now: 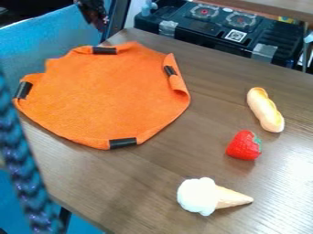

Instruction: Unfold the orange cloth from bottom to top

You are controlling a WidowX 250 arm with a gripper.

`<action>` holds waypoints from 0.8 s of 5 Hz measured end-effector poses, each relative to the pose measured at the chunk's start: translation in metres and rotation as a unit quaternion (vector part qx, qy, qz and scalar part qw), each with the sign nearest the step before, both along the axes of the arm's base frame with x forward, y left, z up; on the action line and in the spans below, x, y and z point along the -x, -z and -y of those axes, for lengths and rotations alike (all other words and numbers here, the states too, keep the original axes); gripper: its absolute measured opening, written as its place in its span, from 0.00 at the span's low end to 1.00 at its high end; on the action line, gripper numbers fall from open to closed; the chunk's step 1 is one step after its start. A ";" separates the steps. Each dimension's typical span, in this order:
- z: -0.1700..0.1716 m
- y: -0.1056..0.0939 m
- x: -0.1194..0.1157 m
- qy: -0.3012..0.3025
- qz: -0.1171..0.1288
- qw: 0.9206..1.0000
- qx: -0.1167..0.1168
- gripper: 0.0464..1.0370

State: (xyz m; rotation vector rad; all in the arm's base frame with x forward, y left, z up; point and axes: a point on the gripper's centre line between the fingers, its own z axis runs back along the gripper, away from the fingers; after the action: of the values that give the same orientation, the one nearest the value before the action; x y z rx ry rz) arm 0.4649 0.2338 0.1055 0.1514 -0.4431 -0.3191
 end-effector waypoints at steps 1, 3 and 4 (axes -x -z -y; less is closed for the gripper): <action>0.000 0.000 0.001 -0.002 0.000 1.000 0.007 0.94; 0.016 -0.028 0.043 -0.005 -0.023 0.998 0.060 0.96; 0.042 -0.032 0.069 0.002 -0.061 0.997 0.057 0.96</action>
State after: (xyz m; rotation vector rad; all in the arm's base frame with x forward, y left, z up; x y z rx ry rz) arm 0.3958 0.1923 0.1379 0.0204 -0.3405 -0.3042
